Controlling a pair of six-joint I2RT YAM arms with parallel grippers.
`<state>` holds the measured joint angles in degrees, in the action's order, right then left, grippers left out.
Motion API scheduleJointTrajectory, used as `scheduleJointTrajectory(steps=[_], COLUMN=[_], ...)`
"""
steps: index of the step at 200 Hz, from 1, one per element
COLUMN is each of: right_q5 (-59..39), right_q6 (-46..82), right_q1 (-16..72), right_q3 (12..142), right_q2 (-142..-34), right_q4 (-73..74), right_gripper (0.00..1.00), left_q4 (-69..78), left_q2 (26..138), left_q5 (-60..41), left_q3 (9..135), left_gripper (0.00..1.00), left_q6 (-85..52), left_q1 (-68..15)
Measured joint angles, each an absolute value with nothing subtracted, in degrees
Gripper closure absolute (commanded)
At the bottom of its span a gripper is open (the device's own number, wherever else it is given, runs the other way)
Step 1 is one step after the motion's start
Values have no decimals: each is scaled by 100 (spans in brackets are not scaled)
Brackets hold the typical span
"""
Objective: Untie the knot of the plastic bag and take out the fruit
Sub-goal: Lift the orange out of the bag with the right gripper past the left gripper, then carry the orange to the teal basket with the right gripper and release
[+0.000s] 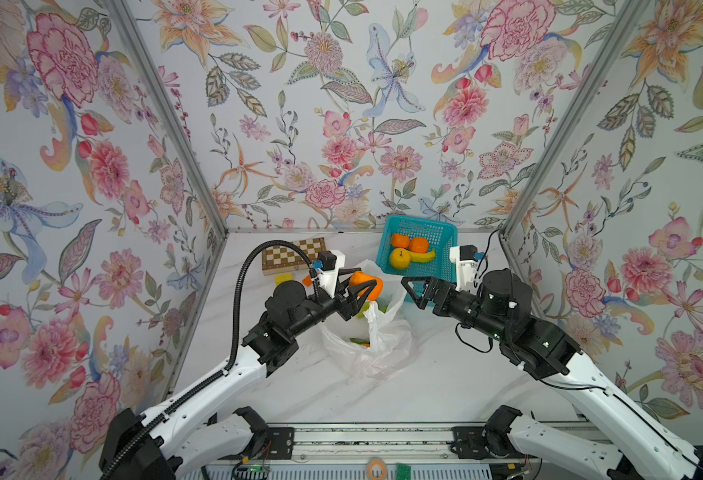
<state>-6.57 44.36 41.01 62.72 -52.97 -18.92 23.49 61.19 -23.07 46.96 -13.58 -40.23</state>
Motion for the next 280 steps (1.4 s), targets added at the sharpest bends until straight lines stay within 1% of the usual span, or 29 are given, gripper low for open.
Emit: scheduleJointTrajectory(steps=[50,96,109,148,170,183,200,211,218,223,230,239,246,252,264,280], right_q5=[-1662,-2248,-2366,-2628,-2705,-2705,-2707,-2724,-2722,-2722,-2720,-2705,-2674,-2652,-2611,-2464], right_q6=[4584,4827,4877,5015,5046,5054,5113,5148,5172,5177,5172,5168,5144,5131,5098,5015], right_q1=[4003,4003,4003,4003,4003,3997,3968,3953,3948,3948,3948,3948,3948,3944,3924,3870], right_q3=[6375,6368,6366,6307,6281,6248,6206,6191,6187,6182,6180,6180,6180,6180,6180,6182], right_q2=[-5376,-5483,-5498,-5596,-5666,-5686,-5686,-5686,-5684,-5682,-5677,-5671,-5666,-5664,-5660,-5658], right_q4=[-1686,-1382,-1330,-1114,-1087,-1085,-1087,-1087,-1090,-1090,-1087,-1090,-1092,-1085,-1085,-1107], right_gripper=[1,2,4,18,20,26,39,42,43,44,44,46,47,48,50,50], left_q4=[3033,2995,2864,2316,2115,2023,1929,1900,1887,1885,1883,1885,1892,1892,1874,1839], left_q2=[6383,6595,6646,6829,6908,6949,6987,6991,6991,6991,6991,6991,6989,6987,6987,6958], left_q5=[-3551,-4185,-4311,-4486,-4521,-4547,-4587,-4591,-4595,-4595,-4591,-4576,-4512,-4451,-4322,-4071], left_q3=[4908,5181,5317,5747,5830,5883,5905,5905,5905,5905,5905,5905,5905,5905,5905,5900], left_gripper=[62,62,62,62,62,62,62,61,59,54,44,25,15,9,4,2], left_q6=[-762,-174,16,510,685,757,860,945,982,993,1013,1031,1007,1000,891,786], left_q1=[-4025,-4032,-4053,-4156,-4222,-4224,-4235,-4235,-4237,-4239,-4244,-4246,-4270,-4298,-4379,-4434])
